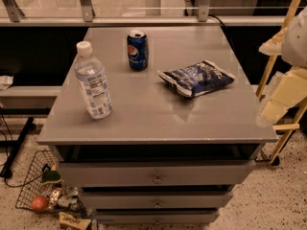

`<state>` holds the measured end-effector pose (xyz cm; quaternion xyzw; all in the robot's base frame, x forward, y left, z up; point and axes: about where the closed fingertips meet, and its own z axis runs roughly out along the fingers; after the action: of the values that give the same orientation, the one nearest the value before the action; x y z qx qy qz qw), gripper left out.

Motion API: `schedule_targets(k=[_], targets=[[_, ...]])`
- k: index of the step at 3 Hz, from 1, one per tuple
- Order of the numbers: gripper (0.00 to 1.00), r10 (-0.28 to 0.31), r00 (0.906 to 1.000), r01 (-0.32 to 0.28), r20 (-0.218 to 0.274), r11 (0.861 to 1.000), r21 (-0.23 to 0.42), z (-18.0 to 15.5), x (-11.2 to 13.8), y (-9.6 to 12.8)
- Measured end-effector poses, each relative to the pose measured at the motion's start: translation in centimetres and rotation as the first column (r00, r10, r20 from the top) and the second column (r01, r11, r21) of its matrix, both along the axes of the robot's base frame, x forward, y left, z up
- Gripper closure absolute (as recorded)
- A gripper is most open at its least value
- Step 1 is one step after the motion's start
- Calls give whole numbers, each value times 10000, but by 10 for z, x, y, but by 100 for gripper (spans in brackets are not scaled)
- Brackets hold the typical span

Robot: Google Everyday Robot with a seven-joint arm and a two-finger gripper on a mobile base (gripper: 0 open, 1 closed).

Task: Pick blue plastic bottle

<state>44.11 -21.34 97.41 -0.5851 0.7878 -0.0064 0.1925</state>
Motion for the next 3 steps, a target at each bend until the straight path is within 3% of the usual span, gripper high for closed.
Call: schedule_targets(k=[1, 2, 3], targets=[[0, 1080, 9940, -989, -155, 9520, 2898, -27, 41, 82], [0, 2420, 9702, -2052, -131, 8488, 4872, -32, 63, 166], [0, 4052, 9141, -3216, 135, 7044, 6328, -27, 65, 241]])
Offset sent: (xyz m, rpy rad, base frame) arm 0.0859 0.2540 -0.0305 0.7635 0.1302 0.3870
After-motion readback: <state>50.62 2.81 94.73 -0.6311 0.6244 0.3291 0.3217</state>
